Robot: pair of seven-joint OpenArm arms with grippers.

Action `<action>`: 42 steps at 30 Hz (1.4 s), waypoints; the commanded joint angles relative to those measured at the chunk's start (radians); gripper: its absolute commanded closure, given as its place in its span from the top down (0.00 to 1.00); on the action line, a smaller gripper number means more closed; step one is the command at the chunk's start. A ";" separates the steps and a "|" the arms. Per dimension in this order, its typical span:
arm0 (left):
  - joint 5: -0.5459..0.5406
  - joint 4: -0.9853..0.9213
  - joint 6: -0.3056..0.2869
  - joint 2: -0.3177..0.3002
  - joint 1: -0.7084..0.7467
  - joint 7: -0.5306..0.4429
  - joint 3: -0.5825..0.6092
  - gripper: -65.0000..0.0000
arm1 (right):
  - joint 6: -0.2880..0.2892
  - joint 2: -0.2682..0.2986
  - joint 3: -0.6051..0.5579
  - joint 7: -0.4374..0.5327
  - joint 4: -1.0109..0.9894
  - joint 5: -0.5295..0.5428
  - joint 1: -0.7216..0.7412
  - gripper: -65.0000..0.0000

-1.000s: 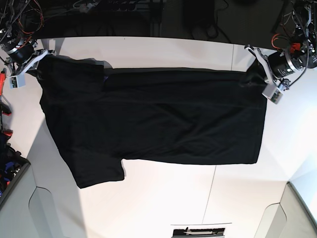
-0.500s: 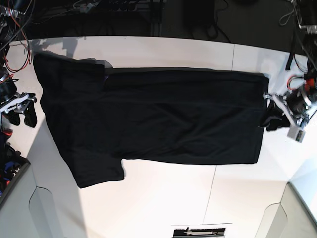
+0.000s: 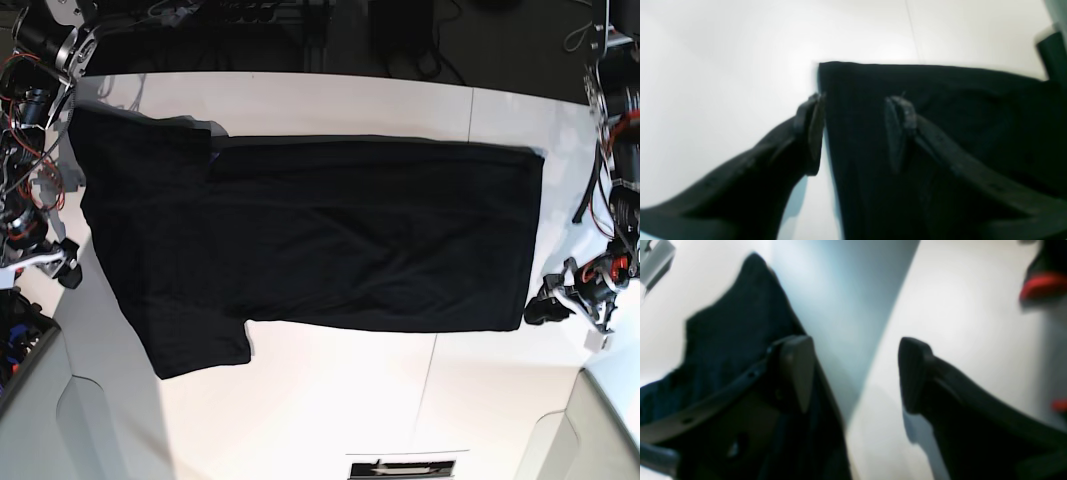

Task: Layout the t-shirt on the table in an organized manner, then fold the t-shirt properly
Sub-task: 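Release the folded edge and move both grippers to the shirt's side ends, then grasp the shirt ends with both grippers and fold the shirt lengthwise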

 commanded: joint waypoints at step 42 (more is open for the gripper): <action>0.166 -0.254 0.071 0.129 -0.132 -0.113 -0.004 0.31 | 0.043 -0.116 -0.135 0.098 -0.024 -0.022 0.014 0.39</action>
